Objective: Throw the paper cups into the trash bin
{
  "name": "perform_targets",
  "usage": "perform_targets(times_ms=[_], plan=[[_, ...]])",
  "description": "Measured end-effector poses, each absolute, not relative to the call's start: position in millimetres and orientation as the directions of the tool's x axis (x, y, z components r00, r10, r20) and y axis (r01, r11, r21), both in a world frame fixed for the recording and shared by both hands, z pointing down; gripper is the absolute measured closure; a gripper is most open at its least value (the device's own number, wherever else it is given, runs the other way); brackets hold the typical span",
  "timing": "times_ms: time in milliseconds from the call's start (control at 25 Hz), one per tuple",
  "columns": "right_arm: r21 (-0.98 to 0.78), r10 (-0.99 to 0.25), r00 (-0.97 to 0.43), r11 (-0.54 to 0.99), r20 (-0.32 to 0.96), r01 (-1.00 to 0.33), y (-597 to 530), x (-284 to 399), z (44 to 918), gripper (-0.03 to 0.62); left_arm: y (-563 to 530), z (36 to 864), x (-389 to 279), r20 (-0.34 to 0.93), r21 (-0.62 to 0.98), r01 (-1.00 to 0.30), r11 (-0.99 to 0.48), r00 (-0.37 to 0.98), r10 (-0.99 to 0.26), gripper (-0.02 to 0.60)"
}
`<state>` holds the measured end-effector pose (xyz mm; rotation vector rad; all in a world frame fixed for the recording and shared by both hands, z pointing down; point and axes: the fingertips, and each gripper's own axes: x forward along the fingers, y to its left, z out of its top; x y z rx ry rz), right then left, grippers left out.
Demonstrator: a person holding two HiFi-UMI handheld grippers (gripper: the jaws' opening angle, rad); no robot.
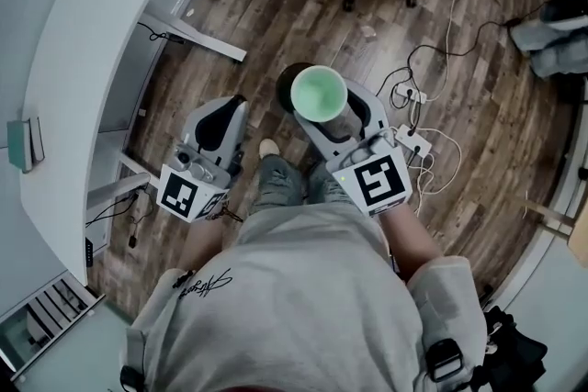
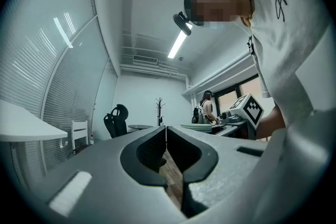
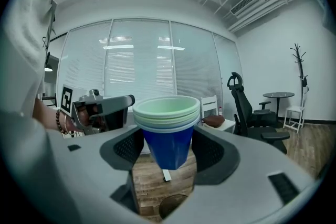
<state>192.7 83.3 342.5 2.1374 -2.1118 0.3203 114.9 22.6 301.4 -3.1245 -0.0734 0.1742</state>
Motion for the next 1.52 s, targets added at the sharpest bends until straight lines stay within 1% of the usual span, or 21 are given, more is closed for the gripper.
perform_targets(times_ms=[360,760,1040,1520], plan=[[-0.088,-0.969,0.062,-0.086,0.241,-0.992,58,187,363,0.309,-12,328,116,-0.083,0.009,0.101,-0.995,0.992,0.100,0.573],[-0.121,-0.962,0.078,-0.113,0.263,-0.986,40,181,405,0.309,-34,365,124,-0.068,0.040,0.150,-0.988,0.987,0.147,0.574],[-0.144,-0.953,0.087,-0.134,0.291,-0.980,35,184,444,0.309,-42,395,126,-0.046,0.063,0.148,-0.987,0.988,0.146,0.574],[-0.159,-0.936,0.064,-0.126,0.346,-0.979,19,186,506,0.309,-50,439,121,-0.014,0.098,0.137,-0.986,0.991,0.136,0.574]])
